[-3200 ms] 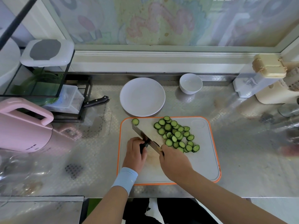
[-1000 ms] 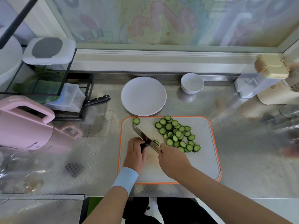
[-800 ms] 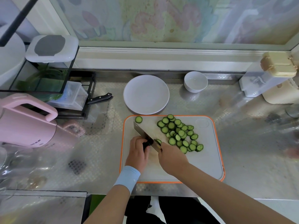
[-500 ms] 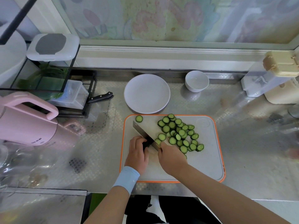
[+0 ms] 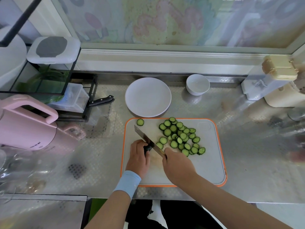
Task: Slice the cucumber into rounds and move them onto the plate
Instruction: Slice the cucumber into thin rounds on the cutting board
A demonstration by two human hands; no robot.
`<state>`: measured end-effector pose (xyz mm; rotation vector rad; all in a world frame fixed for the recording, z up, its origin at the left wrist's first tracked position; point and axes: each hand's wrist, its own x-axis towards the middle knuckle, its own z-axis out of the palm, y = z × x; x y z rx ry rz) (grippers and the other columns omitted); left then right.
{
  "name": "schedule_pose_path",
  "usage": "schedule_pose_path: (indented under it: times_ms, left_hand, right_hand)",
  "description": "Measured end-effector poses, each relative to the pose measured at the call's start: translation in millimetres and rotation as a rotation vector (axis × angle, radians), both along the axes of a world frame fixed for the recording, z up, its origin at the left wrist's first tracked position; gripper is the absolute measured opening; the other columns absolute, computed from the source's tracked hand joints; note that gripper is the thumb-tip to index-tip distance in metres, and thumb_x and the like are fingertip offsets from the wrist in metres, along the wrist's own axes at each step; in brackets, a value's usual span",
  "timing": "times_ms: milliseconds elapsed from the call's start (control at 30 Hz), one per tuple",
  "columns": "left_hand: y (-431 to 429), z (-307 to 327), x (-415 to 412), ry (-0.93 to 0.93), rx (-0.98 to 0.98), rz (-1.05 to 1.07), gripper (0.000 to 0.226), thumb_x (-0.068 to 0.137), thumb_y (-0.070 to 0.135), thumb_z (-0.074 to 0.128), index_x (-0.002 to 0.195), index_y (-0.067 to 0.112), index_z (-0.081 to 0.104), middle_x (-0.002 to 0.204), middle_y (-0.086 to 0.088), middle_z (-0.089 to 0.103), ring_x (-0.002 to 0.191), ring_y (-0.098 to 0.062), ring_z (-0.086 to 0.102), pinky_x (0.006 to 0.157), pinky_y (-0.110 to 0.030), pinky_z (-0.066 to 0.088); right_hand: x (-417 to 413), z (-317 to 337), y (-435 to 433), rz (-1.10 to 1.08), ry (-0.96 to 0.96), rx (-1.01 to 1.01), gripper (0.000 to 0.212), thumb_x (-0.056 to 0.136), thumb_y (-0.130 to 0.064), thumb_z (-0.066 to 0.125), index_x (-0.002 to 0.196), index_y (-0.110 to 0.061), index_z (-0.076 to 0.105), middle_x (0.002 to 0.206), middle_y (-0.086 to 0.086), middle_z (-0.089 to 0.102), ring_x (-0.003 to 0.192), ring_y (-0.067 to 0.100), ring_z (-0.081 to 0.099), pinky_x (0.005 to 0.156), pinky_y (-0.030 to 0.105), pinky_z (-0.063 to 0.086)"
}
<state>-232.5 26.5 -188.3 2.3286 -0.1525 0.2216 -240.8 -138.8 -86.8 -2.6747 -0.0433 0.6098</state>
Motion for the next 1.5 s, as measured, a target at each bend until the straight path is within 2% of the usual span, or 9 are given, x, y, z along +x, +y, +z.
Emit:
schedule_pose_path:
  times_ms: [467,567,700,867,1033,1167,1267,1400,1500]
  left_hand:
    - [2,3,1,-0.006,0.012,-0.014,0.023,0.087,0.019,0.043,0.11,0.016,0.043,0.114,0.0,0.038,0.1,-0.021,0.047,0.089,-0.028,0.043]
    - [2,3,1,0.018,0.013,-0.007,0.024,0.088,0.012,0.049,0.11,0.016,0.043,0.115,0.001,0.037,0.101,-0.018,0.045,0.089,-0.027,0.043]
    - [2,4,1,0.033,0.011,0.001,0.026,0.086,0.01,0.05,0.11,0.018,0.041,0.115,0.002,0.037,0.102,-0.016,0.045,0.088,-0.024,0.043]
    - [2,4,1,0.055,-0.003,0.011,0.038,0.083,-0.002,0.059,0.11,0.019,0.041,0.115,0.002,0.037,0.101,-0.017,0.046,0.087,-0.027,0.045]
    - [1,6,2,0.071,-0.014,0.018,0.035,0.084,-0.002,0.06,0.11,0.015,0.044,0.114,-0.002,0.041,0.099,-0.014,0.044,0.085,-0.025,0.045]
    - [2,5,1,0.089,-0.004,0.009,0.028,0.084,-0.001,0.06,0.108,0.009,0.049,0.113,-0.004,0.044,0.102,-0.015,0.044,0.089,-0.028,0.045]
    - [6,10,2,0.074,0.041,-0.01,0.024,0.082,0.004,0.064,0.105,0.009,0.055,0.11,-0.002,0.05,0.104,-0.018,0.046,0.089,-0.027,0.044]
    - [12,22,6,0.046,0.114,-0.042,0.025,0.074,0.009,0.071,0.097,0.011,0.064,0.102,0.0,0.055,0.1,-0.018,0.048,0.081,-0.017,0.041]
    - [15,25,7,0.093,0.155,-0.074,0.028,0.074,0.014,0.071,0.101,0.015,0.063,0.104,0.003,0.054,0.101,-0.015,0.049,0.074,-0.02,0.047]
  right_hand:
    - [-2,1,3,0.008,0.006,-0.061,0.017,0.101,-0.027,0.035,0.086,-0.021,0.039,0.067,0.0,0.052,0.053,0.018,0.042,0.045,0.029,0.03]
    - [0,2,6,0.002,0.035,-0.067,0.014,0.1,-0.024,0.037,0.086,-0.021,0.039,0.067,-0.001,0.05,0.053,0.017,0.043,0.044,0.028,0.029]
    - [6,3,9,0.024,0.073,-0.073,0.01,0.098,-0.02,0.04,0.088,-0.021,0.04,0.074,0.001,0.055,0.062,0.021,0.051,0.049,0.029,0.04]
    - [12,2,9,-0.003,0.092,-0.058,0.014,0.098,-0.023,0.038,0.085,-0.023,0.041,0.077,0.002,0.057,0.066,0.023,0.056,0.051,0.03,0.043]
    - [18,-2,13,0.077,0.121,-0.102,0.009,0.098,-0.017,0.04,0.09,-0.019,0.042,0.082,0.001,0.056,0.075,0.026,0.06,0.058,0.034,0.051]
    - [19,-16,19,0.033,0.123,-0.06,0.005,0.098,-0.019,0.04,0.094,-0.018,0.042,0.072,-0.001,0.048,0.07,0.025,0.053,0.05,0.027,0.039]
    - [15,-24,18,-0.009,0.088,-0.001,0.014,0.101,-0.027,0.037,0.096,-0.017,0.045,0.066,-0.003,0.042,0.067,0.025,0.049,0.046,0.027,0.028]
    - [14,-25,16,-0.018,0.073,0.015,0.016,0.101,-0.029,0.036,0.097,-0.017,0.045,0.074,0.002,0.051,0.069,0.027,0.05,0.053,0.03,0.036]
    - [14,-23,16,-0.017,0.08,0.008,0.018,0.102,-0.03,0.035,0.099,-0.016,0.047,0.076,0.003,0.051,0.069,0.027,0.049,0.05,0.029,0.032]
